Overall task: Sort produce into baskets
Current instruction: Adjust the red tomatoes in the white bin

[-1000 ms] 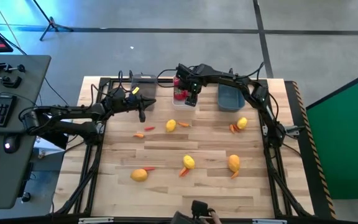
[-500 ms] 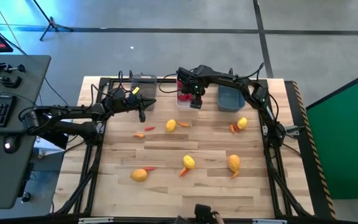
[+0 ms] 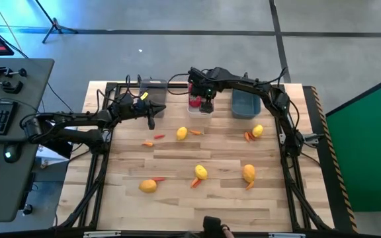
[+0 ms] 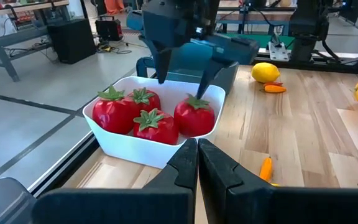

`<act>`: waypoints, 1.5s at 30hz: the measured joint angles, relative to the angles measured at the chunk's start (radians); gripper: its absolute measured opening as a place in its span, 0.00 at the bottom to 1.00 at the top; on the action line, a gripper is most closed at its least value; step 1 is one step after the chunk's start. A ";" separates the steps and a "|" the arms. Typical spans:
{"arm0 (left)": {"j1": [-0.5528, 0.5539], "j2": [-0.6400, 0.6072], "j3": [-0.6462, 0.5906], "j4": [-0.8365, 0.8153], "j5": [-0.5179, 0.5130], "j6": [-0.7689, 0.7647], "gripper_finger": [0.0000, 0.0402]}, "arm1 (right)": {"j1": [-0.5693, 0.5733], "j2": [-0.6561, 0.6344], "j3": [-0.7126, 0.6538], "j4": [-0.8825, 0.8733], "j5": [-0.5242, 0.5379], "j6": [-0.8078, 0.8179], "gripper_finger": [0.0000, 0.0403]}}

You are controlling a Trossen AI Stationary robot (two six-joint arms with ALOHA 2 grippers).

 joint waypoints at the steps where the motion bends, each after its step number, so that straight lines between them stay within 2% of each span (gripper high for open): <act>1: 0.002 0.000 0.000 0.004 0.000 -0.006 0.00 | 0.000 0.000 -0.001 0.031 -0.002 0.000 0.73; 4: 0.012 0.000 0.000 0.005 -0.001 -0.010 0.00 | 0.000 0.000 -0.001 0.130 -0.003 0.000 0.58; 11: 0.031 0.000 0.000 0.008 -0.001 -0.002 0.00 | -0.015 0.018 -0.001 0.273 -0.022 -0.026 0.10; 13: 0.035 0.000 0.000 0.007 -0.001 -0.003 0.00 | -0.021 0.032 -0.002 0.281 -0.023 -0.035 0.03; 20: 0.035 0.000 0.000 0.006 -0.001 -0.010 0.00 | -0.023 0.081 -0.004 0.270 -0.031 -0.069 0.05; 25: 0.035 0.000 0.000 0.006 -0.001 -0.018 0.00 | -0.023 0.081 -0.004 0.264 -0.154 -0.082 0.01; 27: 0.035 0.000 0.000 0.006 -0.001 -0.019 0.00 | -0.023 0.081 -0.003 0.256 -0.164 -0.079 0.01; 33: 0.035 0.000 0.000 0.006 -0.001 -0.020 0.00 | -0.024 0.040 -0.002 0.295 -0.144 -0.079 0.00; 38: 0.035 0.000 0.000 0.006 -0.001 -0.026 0.00 | -0.050 0.020 0.001 0.382 -0.063 -0.032 0.00; 45: 0.035 0.000 0.000 0.006 -0.001 -0.026 0.00 | -0.095 0.043 -0.001 0.406 -0.072 0.008 0.00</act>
